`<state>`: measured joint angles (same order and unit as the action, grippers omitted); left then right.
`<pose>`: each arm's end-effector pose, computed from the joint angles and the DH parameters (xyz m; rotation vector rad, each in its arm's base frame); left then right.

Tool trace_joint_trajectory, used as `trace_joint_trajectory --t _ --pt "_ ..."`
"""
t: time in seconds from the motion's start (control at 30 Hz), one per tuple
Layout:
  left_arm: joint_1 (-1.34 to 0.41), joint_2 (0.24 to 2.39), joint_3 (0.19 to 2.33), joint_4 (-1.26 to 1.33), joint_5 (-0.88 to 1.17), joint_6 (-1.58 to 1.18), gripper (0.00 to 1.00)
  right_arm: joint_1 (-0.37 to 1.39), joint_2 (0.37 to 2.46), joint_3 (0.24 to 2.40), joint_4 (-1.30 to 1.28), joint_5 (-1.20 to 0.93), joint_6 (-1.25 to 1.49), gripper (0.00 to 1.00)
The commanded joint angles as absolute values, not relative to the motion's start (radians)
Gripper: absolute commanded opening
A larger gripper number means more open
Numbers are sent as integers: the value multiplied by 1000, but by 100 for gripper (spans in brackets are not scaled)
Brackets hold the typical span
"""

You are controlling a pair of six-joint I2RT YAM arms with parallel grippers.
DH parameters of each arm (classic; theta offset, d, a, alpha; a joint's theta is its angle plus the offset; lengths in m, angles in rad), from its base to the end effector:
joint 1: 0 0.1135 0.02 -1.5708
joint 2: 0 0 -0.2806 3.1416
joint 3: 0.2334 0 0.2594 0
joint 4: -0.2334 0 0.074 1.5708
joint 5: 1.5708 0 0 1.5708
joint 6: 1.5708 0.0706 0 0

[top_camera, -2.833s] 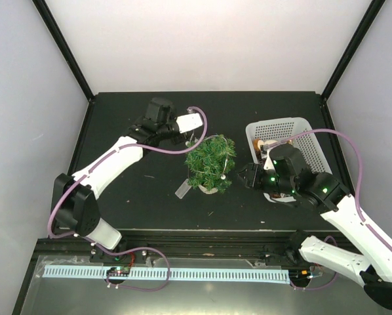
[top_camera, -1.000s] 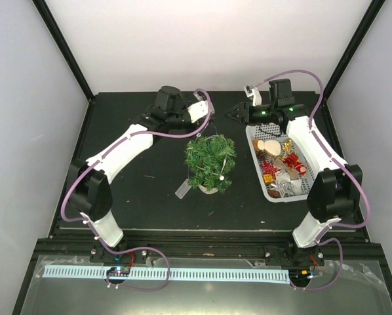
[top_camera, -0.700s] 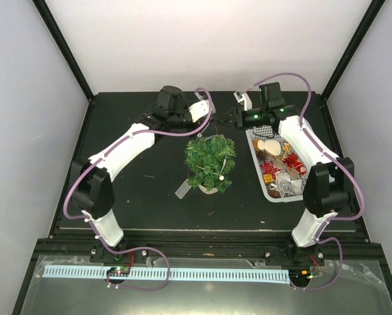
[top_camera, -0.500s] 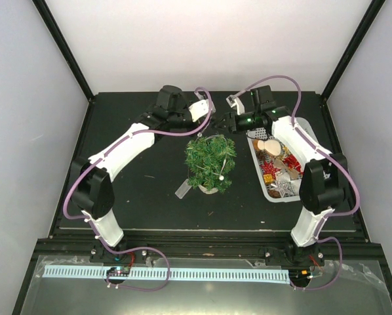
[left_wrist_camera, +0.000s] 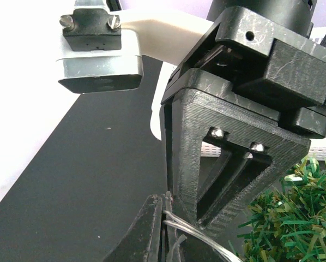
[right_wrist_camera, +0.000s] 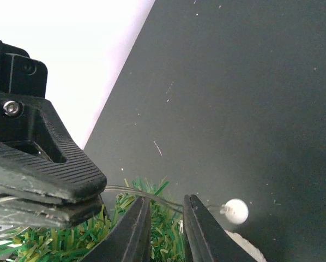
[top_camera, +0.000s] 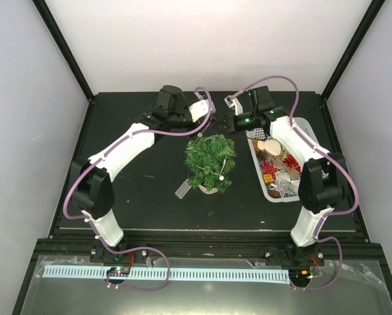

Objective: Decorate the small christmas tree

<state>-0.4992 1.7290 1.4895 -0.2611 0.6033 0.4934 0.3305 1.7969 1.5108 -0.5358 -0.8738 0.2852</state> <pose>0.3667 -0.2456 0.3256 1.2758 1.5818 -0.6253 0.3827 0.1885 0.2859 -0.4868 2.3513 1.3323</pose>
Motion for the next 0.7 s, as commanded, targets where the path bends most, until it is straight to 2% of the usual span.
trace_joint_trajectory --t 0.0,0.2,0.4,0.43,0.57,0.67 --pt "-502 1736 1529 -268 638 485 4 340 1812 1540 -502 -888 293 18" --pt "-503 1739 1531 -269 632 487 5 340 1788 1524 -492 -873 289 2" --pt "-502 1746 1536 -269 608 492 5 339 1753 1505 -490 -847 285 1" --pt "-501 1747 1537 -270 608 491 4 340 1753 1508 -499 -844 284 4" --pt "-502 1747 1537 -273 613 489 4 340 1750 1515 -536 -827 266 32" --pt "-502 1750 1538 -280 621 488 4 341 1738 1501 -518 -826 276 38"
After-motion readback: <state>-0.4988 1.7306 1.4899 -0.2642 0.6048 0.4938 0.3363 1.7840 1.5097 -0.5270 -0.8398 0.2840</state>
